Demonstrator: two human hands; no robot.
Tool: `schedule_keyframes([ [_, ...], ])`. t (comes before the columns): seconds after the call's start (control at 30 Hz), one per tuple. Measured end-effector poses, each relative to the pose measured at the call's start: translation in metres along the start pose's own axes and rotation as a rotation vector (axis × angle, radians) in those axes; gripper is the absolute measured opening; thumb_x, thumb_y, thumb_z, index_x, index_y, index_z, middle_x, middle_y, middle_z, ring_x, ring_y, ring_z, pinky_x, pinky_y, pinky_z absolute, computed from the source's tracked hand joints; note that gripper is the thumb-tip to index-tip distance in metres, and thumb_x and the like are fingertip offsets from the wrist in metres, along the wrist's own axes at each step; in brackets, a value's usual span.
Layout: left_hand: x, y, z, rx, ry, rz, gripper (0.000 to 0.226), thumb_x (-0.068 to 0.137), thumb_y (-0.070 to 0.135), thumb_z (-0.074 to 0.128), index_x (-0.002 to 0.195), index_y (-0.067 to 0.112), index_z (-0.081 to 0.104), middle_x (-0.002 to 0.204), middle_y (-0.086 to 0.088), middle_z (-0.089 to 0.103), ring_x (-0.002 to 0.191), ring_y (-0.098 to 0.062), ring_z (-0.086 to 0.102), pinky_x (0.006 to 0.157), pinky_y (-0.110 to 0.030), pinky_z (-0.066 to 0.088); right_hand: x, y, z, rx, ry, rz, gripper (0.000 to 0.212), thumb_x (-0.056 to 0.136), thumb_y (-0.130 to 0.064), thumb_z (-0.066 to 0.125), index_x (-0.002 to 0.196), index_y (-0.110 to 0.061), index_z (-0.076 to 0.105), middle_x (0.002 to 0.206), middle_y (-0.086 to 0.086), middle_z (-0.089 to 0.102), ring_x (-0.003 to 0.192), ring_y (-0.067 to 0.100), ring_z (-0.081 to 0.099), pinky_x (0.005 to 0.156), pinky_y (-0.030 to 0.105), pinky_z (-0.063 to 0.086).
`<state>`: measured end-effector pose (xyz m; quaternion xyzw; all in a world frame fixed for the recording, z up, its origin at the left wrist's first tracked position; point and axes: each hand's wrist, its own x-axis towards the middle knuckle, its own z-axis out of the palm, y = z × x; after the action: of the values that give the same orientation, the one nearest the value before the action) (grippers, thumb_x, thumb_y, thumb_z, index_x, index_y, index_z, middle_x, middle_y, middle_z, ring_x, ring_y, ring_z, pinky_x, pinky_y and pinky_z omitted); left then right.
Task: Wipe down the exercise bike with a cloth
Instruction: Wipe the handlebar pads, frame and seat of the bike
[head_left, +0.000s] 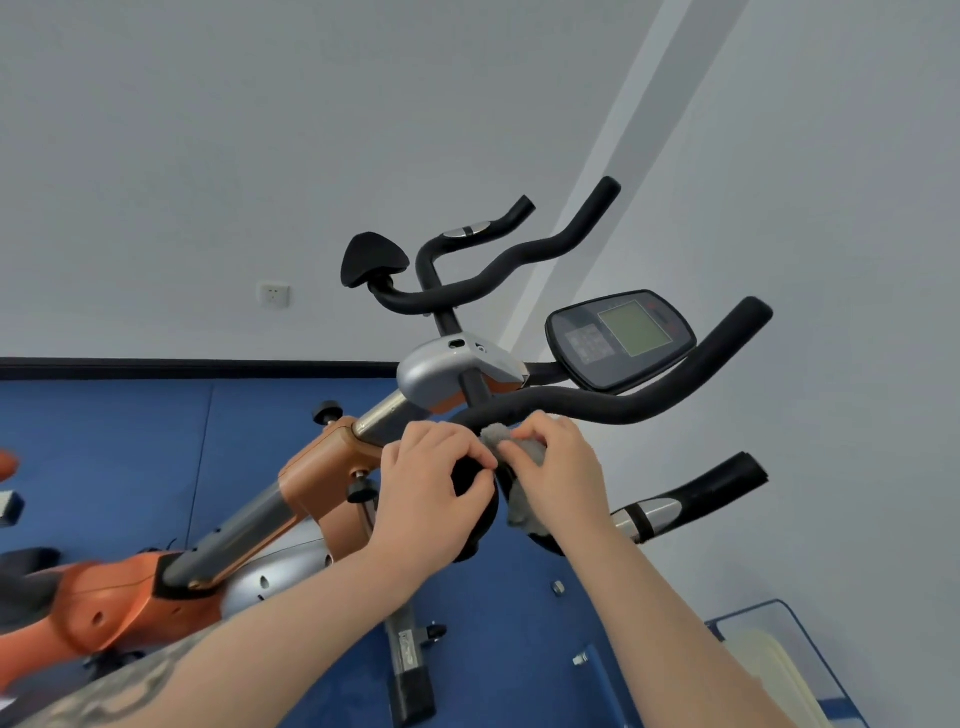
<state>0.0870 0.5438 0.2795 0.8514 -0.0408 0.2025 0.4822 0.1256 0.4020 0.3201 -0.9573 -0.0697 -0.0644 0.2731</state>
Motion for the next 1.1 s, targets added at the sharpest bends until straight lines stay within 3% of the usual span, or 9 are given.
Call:
schedule_keyframes([
  [0.13, -0.001, -0.002, 0.0, -0.011, 0.015, 0.0, 0.012, 0.079, 0.026, 0.064, 0.079, 0.038, 0.061, 0.092, 0.024, 0.059, 0.107, 0.002, 0.044, 0.092, -0.013, 0.02, -0.014, 0.005, 0.003, -0.109, -0.007, -0.049, 0.018, 0.087, -0.04, 0.065, 0.084, -0.033, 0.049, 0.09, -0.01, 0.045, 0.077, 0.008, 0.051, 0.057, 0.019, 0.036],
  [0.23, 0.0, -0.003, 0.001, -0.016, 0.017, 0.004, 0.019, 0.079, 0.02, 0.067, 0.078, 0.037, 0.061, 0.092, 0.025, 0.06, 0.107, 0.003, 0.044, 0.091, -0.017, 0.023, -0.008, -0.006, 0.007, -0.095, 0.042, -0.025, 0.013, 0.089, -0.034, 0.064, 0.09, -0.027, 0.052, 0.097, -0.007, 0.045, 0.089, 0.013, 0.05, 0.065, 0.029, 0.047],
  [0.47, 0.001, -0.003, -0.002, -0.017, -0.021, 0.014, 0.026, 0.078, 0.015, 0.071, 0.079, 0.039, 0.061, 0.094, 0.027, 0.059, 0.108, 0.004, 0.043, 0.092, -0.017, 0.023, -0.05, 0.011, -0.003, -0.197, 0.095, -0.189, 0.011, 0.087, -0.032, 0.068, 0.094, -0.025, 0.065, 0.093, -0.008, 0.047, 0.09, 0.012, 0.046, 0.072, 0.028, 0.047],
  [0.6, 0.001, -0.004, -0.002, -0.024, -0.024, 0.016, 0.028, 0.078, 0.013, 0.071, 0.08, 0.039, 0.062, 0.094, 0.028, 0.059, 0.109, 0.006, 0.041, 0.093, -0.011, 0.018, -0.057, 0.024, -0.013, -0.244, 0.378, -0.074, 0.009, 0.083, -0.02, 0.073, 0.09, -0.02, 0.068, 0.091, -0.006, 0.052, 0.087, 0.013, 0.046, 0.073, 0.03, 0.045],
  [0.77, 0.0, -0.005, -0.002, -0.043, -0.031, 0.006, 0.03, 0.078, 0.011, 0.072, 0.08, 0.039, 0.062, 0.094, 0.028, 0.059, 0.11, 0.005, 0.042, 0.094, -0.011, 0.016, -0.071, 0.029, -0.003, -0.287, 0.435, -0.22, 0.017, 0.08, -0.016, 0.076, 0.096, -0.019, 0.069, 0.095, -0.004, 0.056, 0.087, 0.016, 0.05, 0.075, 0.03, 0.045],
  [0.87, -0.001, -0.004, -0.002, -0.044, -0.037, 0.022, 0.029, 0.078, 0.011, 0.071, 0.082, 0.039, 0.062, 0.096, 0.026, 0.059, 0.11, 0.006, 0.041, 0.096, -0.012, 0.014, -0.066, 0.029, -0.01, -0.23, 0.556, -0.086, 0.017, 0.082, -0.015, 0.075, 0.098, -0.019, 0.071, 0.095, -0.003, 0.055, 0.089, 0.013, 0.045, 0.076, 0.033, 0.047],
  [0.93, -0.002, -0.003, -0.001, -0.022, -0.039, 0.05, 0.022, 0.081, 0.017, 0.066, 0.083, 0.039, 0.063, 0.1, 0.026, 0.058, 0.11, 0.007, 0.038, 0.098, -0.015, 0.013, -0.071, 0.015, 0.006, -0.229, 0.562, -0.018, 0.021, 0.083, -0.016, 0.072, 0.104, -0.02, 0.069, 0.097, -0.002, 0.052, 0.088, 0.015, 0.044, 0.075, 0.035, 0.048],
  [1.0, -0.004, -0.002, -0.003, 0.027, -0.053, 0.11, 0.015, 0.083, 0.026, 0.056, 0.084, 0.039, 0.064, 0.105, 0.026, 0.057, 0.111, 0.006, 0.038, 0.1, -0.023, 0.014, -0.08, 0.002, 0.024, -0.314, 0.494, -0.076, 0.027, 0.083, -0.016, 0.07, 0.11, -0.022, 0.065, 0.097, -0.001, 0.049, 0.084, 0.017, 0.045, 0.071, 0.032, 0.047],
  [1.1, -0.001, 0.0, -0.006, 0.104, -0.128, 0.284, 0.022, 0.087, 0.031, 0.045, 0.079, 0.035, 0.064, 0.103, 0.024, 0.058, 0.115, 0.003, 0.043, 0.111, -0.036, 0.014, -0.076, 0.012, 0.01, -0.356, 0.514, -0.07, 0.03, 0.082, -0.016, 0.074, 0.11, -0.022, 0.067, 0.094, 0.0, 0.05, 0.082, 0.019, 0.048, 0.069, 0.029, 0.042],
])
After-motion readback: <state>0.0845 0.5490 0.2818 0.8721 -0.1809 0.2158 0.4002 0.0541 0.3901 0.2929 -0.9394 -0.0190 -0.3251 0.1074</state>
